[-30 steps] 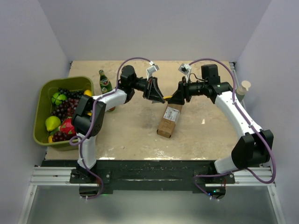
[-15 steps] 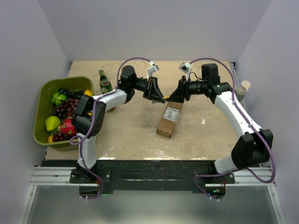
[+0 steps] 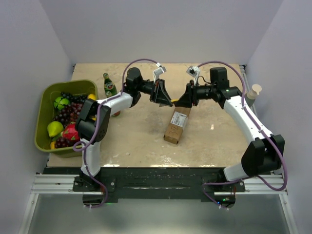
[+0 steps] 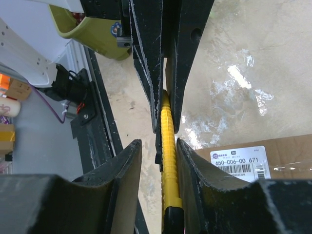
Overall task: Unpack the express box
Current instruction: Adjust the knife.
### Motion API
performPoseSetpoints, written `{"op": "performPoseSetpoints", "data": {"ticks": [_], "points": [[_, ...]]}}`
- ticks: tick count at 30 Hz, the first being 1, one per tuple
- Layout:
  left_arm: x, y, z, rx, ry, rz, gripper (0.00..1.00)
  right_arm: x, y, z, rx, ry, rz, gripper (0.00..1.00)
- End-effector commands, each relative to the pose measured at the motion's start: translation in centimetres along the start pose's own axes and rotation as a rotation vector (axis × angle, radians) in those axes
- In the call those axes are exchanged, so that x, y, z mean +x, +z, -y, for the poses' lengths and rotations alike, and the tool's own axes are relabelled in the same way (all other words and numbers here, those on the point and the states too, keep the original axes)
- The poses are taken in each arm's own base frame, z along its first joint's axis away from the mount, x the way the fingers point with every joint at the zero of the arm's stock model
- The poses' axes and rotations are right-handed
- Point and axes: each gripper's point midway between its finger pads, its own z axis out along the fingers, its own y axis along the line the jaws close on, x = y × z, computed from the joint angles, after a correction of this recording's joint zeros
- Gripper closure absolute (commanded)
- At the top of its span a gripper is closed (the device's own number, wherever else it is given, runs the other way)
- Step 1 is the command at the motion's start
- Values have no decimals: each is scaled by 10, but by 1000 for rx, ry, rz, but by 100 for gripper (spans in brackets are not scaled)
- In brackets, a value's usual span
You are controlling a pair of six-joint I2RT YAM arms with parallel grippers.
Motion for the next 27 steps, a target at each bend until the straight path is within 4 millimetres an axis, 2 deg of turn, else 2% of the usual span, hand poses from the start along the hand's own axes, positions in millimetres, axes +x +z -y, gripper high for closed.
{"op": "performPoseSetpoints", "data": {"ticks": [1,6,16,17,18,19,21,22,23,24,25,26,27], "points": [[-13,-2,1,-3,43,11,100,-9,1,2,4,-9,28,62],[-11,-2,0,-3,37,11,100,-17,2,4,5,0,46,66],[-13,-2,-2,-9,37,18,100,-9,5,0,-30,7,30,74],[-12,-2,-3,-8,37,17,100,-8,5,0,-32,9,31,80],[-11,-1,-3,-5,39,15,100,-7,5,1,-32,15,31,96],[-10,0,-3,-5,40,14,100,-7,5,1,-26,28,33,100],[-15,-1,-12,-45,71,44,69,-8,1,7,6,54,40,100],[-13,-1,-17,-69,22,47,40,-6,-3,14,50,94,38,100],[-19,-3,-24,-116,15,72,21,-8,-10,19,96,109,46,100],[-21,-9,-35,-166,74,77,11,-9,-19,29,145,135,56,100],[-13,-14,-44,-227,-33,56,1,-5,-27,32,177,171,45,100],[-15,-24,-65,-350,85,42,0,-10,-40,39,225,166,65,100],[-14,-31,-74,-419,103,17,0,-10,-46,41,248,173,68,100]]}}
